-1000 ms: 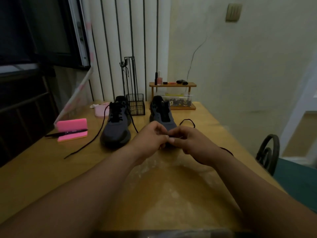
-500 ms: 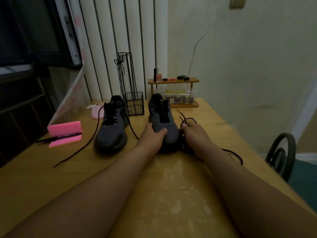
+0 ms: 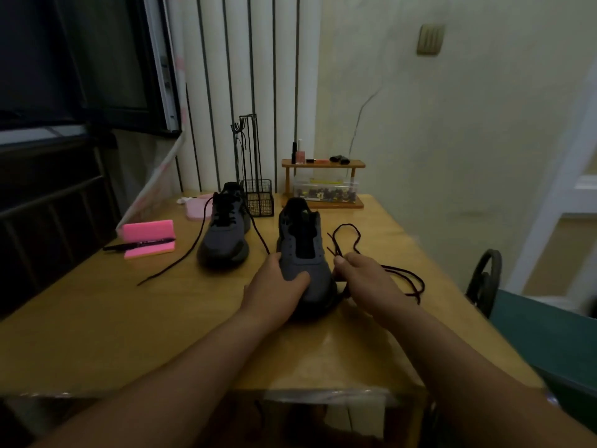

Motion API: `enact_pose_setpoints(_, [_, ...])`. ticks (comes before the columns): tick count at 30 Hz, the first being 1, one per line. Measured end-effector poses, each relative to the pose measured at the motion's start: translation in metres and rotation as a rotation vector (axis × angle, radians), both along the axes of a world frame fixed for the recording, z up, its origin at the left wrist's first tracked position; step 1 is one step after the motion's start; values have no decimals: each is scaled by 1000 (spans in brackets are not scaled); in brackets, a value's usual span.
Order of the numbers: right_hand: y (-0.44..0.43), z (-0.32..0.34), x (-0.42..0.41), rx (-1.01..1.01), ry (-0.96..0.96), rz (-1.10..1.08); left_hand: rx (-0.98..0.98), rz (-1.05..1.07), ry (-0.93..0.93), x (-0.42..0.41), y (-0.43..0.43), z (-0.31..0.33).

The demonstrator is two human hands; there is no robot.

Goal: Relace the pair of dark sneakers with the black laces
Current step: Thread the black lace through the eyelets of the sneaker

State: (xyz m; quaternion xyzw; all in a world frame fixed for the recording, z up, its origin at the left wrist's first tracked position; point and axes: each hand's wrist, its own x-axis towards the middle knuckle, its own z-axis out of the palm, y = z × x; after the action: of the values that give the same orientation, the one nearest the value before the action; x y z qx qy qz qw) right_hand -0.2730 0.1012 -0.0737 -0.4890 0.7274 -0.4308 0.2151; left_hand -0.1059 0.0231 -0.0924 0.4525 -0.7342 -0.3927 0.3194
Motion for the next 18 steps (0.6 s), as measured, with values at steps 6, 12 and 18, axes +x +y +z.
enact_pose_setpoints(6, [9, 13, 11, -178, 274, -69, -472, 99, -27, 3, 19, 24])
enact_pose_setpoints(12, [3, 17, 24, -213, 588, 55, -175, -106, 142, -14, 15, 63])
enact_pose_setpoints(18, [1, 22, 0, -102, -176, -93, -23, -52, 269, 6, -2, 51])
